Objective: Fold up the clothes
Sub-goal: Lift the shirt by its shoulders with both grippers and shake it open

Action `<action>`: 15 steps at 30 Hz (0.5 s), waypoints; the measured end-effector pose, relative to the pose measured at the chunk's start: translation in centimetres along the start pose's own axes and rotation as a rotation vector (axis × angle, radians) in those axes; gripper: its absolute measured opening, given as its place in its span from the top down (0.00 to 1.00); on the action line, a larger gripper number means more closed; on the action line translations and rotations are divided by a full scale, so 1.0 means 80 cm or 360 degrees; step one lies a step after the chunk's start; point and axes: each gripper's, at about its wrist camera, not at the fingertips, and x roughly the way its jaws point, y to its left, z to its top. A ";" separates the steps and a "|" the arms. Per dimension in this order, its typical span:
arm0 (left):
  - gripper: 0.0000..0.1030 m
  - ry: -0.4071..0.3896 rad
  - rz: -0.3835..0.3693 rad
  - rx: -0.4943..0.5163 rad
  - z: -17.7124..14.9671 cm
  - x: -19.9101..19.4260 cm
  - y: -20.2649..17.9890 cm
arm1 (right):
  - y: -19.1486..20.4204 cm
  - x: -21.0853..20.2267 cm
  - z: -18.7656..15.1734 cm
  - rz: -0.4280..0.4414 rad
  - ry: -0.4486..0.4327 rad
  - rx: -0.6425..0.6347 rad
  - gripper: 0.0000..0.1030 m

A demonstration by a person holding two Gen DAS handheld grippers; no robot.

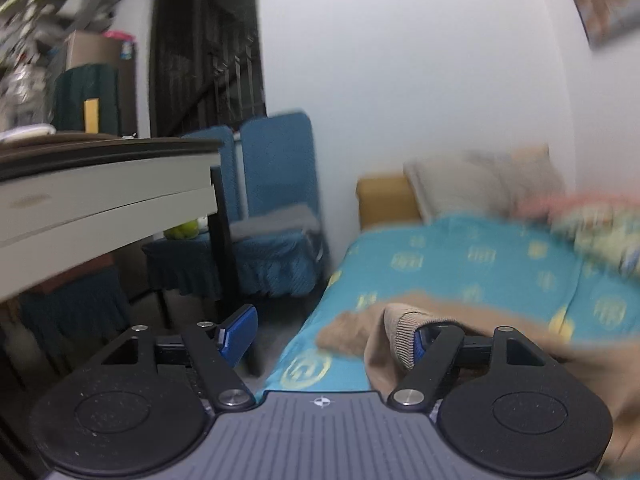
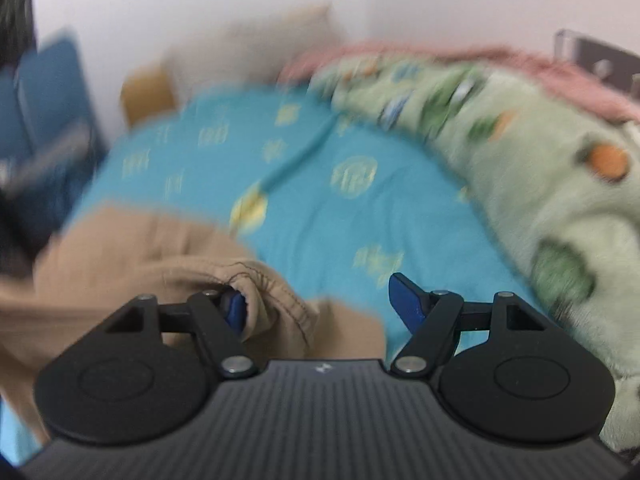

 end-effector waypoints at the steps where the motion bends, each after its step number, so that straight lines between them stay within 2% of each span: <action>1: 0.26 0.0086 -0.0031 0.0039 -0.006 0.004 -0.006 | -0.005 -0.008 0.005 -0.0006 -0.0085 0.0021 0.29; 4: 0.23 0.0359 -0.0152 0.0127 -0.022 0.015 -0.020 | -0.013 -0.027 0.016 -0.0024 -0.0272 0.0062 0.29; 6: 0.22 0.0397 -0.0158 0.0072 -0.025 0.007 -0.014 | -0.017 -0.037 0.023 0.0005 -0.0278 0.0091 0.29; 8: 0.18 0.0378 -0.0140 -0.0037 -0.022 -0.006 -0.001 | -0.022 -0.051 0.029 0.0073 -0.0314 0.0125 0.29; 11: 0.17 0.0264 -0.0112 -0.0368 -0.008 -0.029 0.041 | -0.021 -0.075 0.046 0.0161 -0.0348 0.0110 0.29; 13: 0.17 0.0112 -0.0108 -0.0572 0.012 -0.055 0.071 | -0.019 -0.094 0.062 0.0231 -0.0357 0.0087 0.29; 15: 0.16 -0.0045 -0.0085 -0.0669 0.036 -0.090 0.092 | -0.014 -0.128 0.082 0.0298 -0.0445 0.0074 0.29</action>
